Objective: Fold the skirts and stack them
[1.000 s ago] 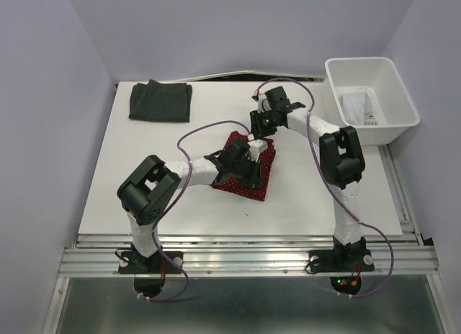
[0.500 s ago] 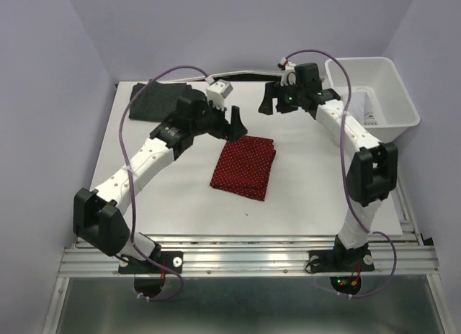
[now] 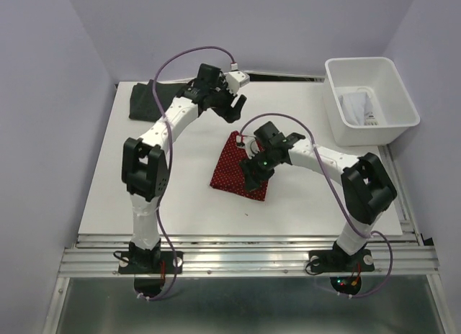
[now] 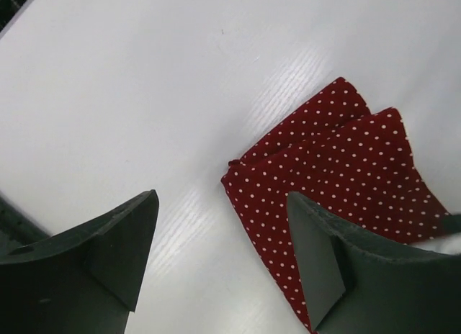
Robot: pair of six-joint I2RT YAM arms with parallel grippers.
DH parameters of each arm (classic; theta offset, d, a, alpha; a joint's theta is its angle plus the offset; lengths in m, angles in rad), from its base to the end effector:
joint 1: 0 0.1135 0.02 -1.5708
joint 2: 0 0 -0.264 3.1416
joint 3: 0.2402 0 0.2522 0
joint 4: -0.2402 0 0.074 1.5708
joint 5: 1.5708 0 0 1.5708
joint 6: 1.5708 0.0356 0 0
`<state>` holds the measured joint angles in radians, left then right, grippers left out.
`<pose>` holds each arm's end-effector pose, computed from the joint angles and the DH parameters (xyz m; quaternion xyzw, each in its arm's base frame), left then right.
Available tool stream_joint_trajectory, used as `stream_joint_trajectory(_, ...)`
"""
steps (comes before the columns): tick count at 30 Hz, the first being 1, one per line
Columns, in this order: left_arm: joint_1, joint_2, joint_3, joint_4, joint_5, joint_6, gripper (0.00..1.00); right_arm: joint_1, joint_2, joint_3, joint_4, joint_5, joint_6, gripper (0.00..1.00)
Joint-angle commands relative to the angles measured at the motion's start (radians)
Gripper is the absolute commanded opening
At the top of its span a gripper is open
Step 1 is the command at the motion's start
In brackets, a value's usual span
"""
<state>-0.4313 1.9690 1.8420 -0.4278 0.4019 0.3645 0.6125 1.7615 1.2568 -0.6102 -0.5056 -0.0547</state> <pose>0.4154 -0.2065 0.3291 0.4212 0.7516 -0.1902 0.4706 0.2845 0.2209 0.2124 -0.3622 0.8727 0.2945 0.1433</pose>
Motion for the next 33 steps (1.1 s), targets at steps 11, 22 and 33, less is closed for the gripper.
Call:
stream_joint_trajectory(11, 0.011, 0.381, 0.401, -0.043, 0.205, -0.073, 0.70, 0.184, -0.143, -0.178, 0.076, 0.200, -0.152, 0.60)
stream_joint_trajectory(22, 0.009, 0.329, 0.223, -0.049, 0.379, 0.025, 0.70, 0.184, 0.013, -0.169, 0.165, 0.478, -0.218, 0.50)
stream_joint_trajectory(33, 0.037, 0.320, 0.154, -0.089, 0.328, 0.071, 0.49, 0.123, -0.103, -0.355, 0.293, 0.740, -0.522, 0.23)
